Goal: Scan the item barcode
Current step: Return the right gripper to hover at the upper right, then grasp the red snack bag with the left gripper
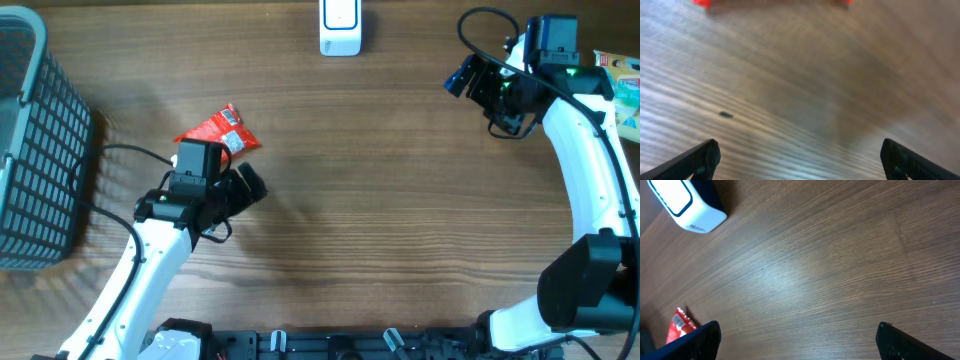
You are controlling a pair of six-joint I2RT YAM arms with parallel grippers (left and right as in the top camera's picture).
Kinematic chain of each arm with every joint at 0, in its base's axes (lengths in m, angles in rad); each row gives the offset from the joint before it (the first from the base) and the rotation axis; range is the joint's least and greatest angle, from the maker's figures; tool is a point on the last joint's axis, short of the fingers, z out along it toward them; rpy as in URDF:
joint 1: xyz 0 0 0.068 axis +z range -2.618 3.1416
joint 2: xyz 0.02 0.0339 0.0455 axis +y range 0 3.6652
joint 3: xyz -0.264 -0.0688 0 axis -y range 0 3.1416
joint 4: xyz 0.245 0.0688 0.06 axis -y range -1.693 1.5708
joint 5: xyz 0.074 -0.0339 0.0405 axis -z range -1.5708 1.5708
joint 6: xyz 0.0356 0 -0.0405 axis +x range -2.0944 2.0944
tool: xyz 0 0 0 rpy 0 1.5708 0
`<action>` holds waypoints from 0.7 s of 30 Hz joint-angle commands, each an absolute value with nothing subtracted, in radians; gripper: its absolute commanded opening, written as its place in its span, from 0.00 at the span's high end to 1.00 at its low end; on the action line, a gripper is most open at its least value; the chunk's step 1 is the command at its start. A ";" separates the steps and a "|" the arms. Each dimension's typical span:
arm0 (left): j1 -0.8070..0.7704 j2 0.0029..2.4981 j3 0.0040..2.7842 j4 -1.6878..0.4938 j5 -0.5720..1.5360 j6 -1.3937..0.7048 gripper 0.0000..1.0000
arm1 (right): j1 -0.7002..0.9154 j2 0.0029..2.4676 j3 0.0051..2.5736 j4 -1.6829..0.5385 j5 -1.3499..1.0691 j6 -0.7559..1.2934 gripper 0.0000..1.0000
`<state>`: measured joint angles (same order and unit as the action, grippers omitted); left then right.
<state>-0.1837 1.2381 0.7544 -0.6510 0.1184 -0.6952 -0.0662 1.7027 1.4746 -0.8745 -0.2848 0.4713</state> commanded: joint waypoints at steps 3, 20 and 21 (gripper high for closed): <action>-0.188 1.238 0.751 -0.623 0.349 -0.636 0.00 | -0.065 1.715 1.471 -0.872 -0.255 0.478 0.00; -0.184 1.238 1.264 -0.979 -0.191 -0.528 0.00 | -0.065 1.715 1.471 -0.872 -0.255 0.478 0.00; -0.178 1.238 1.264 -0.984 -0.233 -0.528 0.00 | -0.065 1.715 1.471 -0.872 -0.255 0.478 0.00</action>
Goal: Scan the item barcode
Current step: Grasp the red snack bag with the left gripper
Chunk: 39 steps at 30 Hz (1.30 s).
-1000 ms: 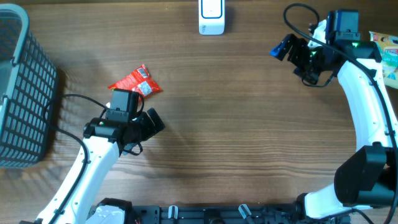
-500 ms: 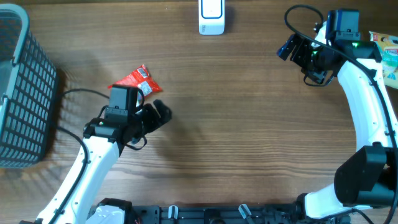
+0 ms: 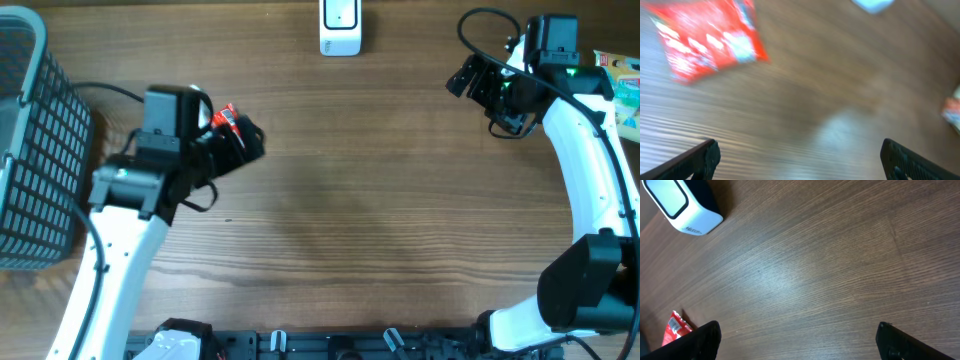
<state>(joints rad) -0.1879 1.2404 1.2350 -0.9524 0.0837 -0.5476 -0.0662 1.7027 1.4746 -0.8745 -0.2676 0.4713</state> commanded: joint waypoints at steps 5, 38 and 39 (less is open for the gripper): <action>-0.115 1.289 1.264 -0.966 -0.388 -0.531 0.00 | -0.065 1.715 1.471 -0.872 -0.255 0.478 0.00; 0.046 1.914 1.263 -0.418 -0.075 -0.422 0.00 | -0.065 1.715 1.471 -0.872 -0.255 0.478 0.00; 0.046 1.914 1.263 -0.432 -0.051 -0.422 0.01 | -0.065 1.715 1.471 -0.872 -0.255 0.478 0.00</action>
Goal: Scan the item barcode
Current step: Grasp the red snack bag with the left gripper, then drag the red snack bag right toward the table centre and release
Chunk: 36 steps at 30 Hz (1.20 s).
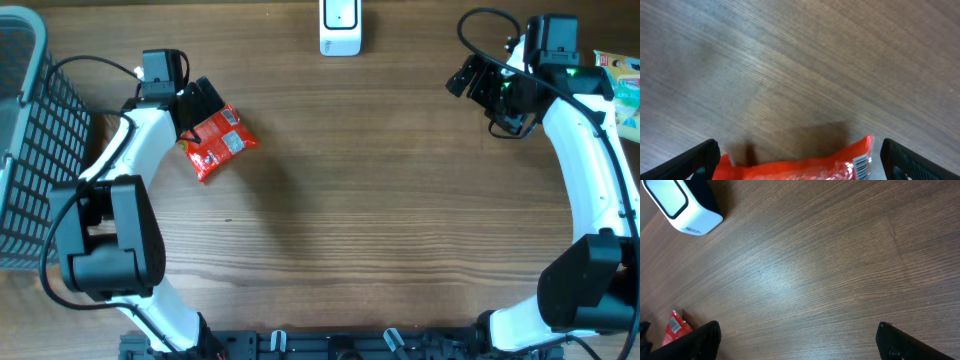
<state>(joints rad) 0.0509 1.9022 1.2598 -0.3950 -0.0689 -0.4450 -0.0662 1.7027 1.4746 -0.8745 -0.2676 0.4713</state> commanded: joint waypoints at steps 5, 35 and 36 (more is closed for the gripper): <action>0.044 1.914 1.263 -0.546 0.180 -0.414 0.03 | -0.065 1.715 1.471 -0.872 -0.255 0.478 0.00; -0.427 1.898 1.362 -0.984 0.260 -0.375 0.00 | -0.065 1.715 1.471 -0.872 -0.255 0.478 0.00; -0.404 1.895 1.387 -0.994 0.223 -0.375 0.00 | -0.065 1.715 1.471 -0.872 -0.255 0.478 0.00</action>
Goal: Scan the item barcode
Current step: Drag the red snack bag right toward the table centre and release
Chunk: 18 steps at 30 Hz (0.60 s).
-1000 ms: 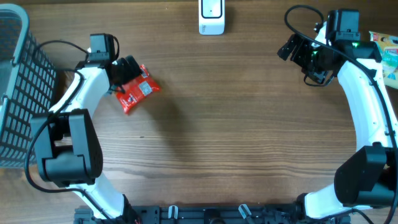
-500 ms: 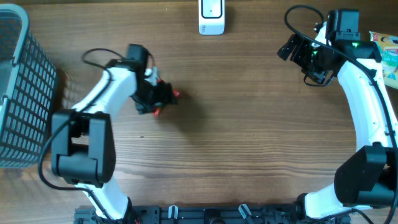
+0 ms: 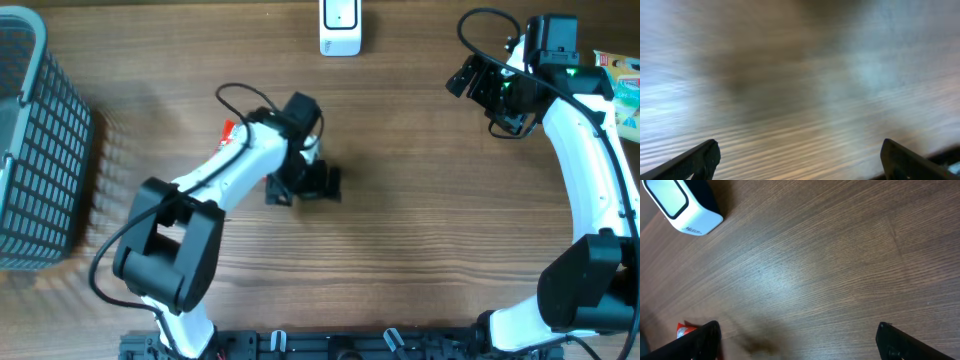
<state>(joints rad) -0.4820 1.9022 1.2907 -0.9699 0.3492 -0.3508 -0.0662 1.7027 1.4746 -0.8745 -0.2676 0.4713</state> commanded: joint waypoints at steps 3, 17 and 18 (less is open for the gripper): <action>-0.316 1.894 1.449 -0.967 0.062 -0.375 0.00 | -0.065 1.715 1.471 -0.872 -0.255 0.479 0.00; -0.038 1.963 1.424 -0.719 -0.028 -0.460 0.00 | -0.065 1.715 1.471 -0.872 -0.255 0.478 0.00; -0.035 1.978 1.424 -0.721 0.006 -0.455 0.01 | -0.065 1.715 1.471 -0.872 -0.255 0.478 0.00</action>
<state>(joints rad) -0.0513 1.9148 1.4372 -0.7143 -0.0399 -0.4179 -0.0662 1.7027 1.4746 -0.8745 -0.2676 0.4713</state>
